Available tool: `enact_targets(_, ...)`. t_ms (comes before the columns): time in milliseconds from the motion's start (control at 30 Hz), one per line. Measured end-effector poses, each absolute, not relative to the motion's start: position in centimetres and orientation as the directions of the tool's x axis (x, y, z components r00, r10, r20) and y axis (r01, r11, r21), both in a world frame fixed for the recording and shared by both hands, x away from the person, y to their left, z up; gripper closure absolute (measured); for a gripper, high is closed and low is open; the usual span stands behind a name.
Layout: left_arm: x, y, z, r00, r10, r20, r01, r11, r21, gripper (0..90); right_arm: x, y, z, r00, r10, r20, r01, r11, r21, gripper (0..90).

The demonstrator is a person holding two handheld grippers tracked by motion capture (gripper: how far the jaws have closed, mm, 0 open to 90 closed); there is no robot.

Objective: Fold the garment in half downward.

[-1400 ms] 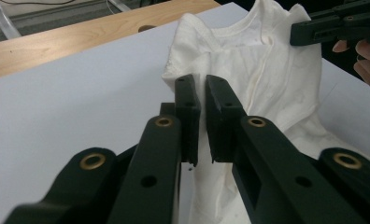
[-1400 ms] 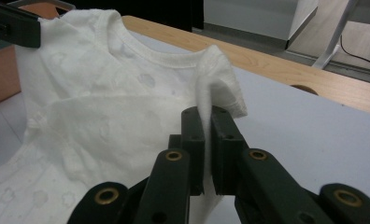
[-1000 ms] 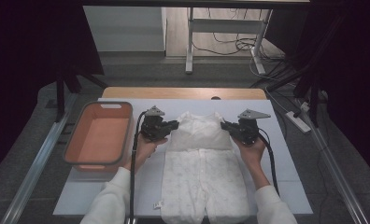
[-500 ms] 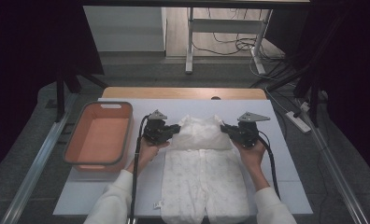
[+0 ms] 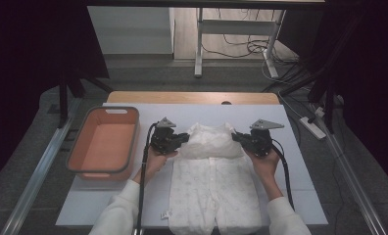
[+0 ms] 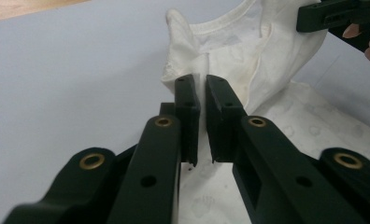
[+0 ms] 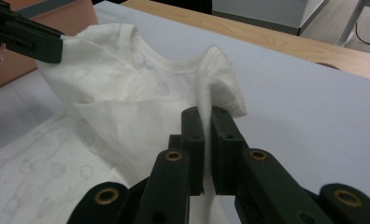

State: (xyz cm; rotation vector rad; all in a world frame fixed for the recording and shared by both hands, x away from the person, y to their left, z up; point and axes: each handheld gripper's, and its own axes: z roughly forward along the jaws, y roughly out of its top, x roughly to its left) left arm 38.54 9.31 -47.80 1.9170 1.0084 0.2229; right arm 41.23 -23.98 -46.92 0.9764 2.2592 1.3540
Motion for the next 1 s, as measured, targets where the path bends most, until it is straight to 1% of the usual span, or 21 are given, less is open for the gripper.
enact_targets(567, 37.2, 9.7, -47.8, 0.648, 0.724, -0.239, 0.566, -0.248, 0.786, 82.6, 39.9, -24.0, -46.7, -0.726, 0.685, 0.06, 0.392, 0.34, 0.855, 85.1)
enact_targets(1000, 36.5, 9.8, -48.4, 0.638, 0.727, -0.254, 0.58, -0.236, 0.78, 82.6, 39.0, -24.3, -46.8, -0.73, 0.679, 0.071, 0.408, 0.35, 0.843, 85.1)
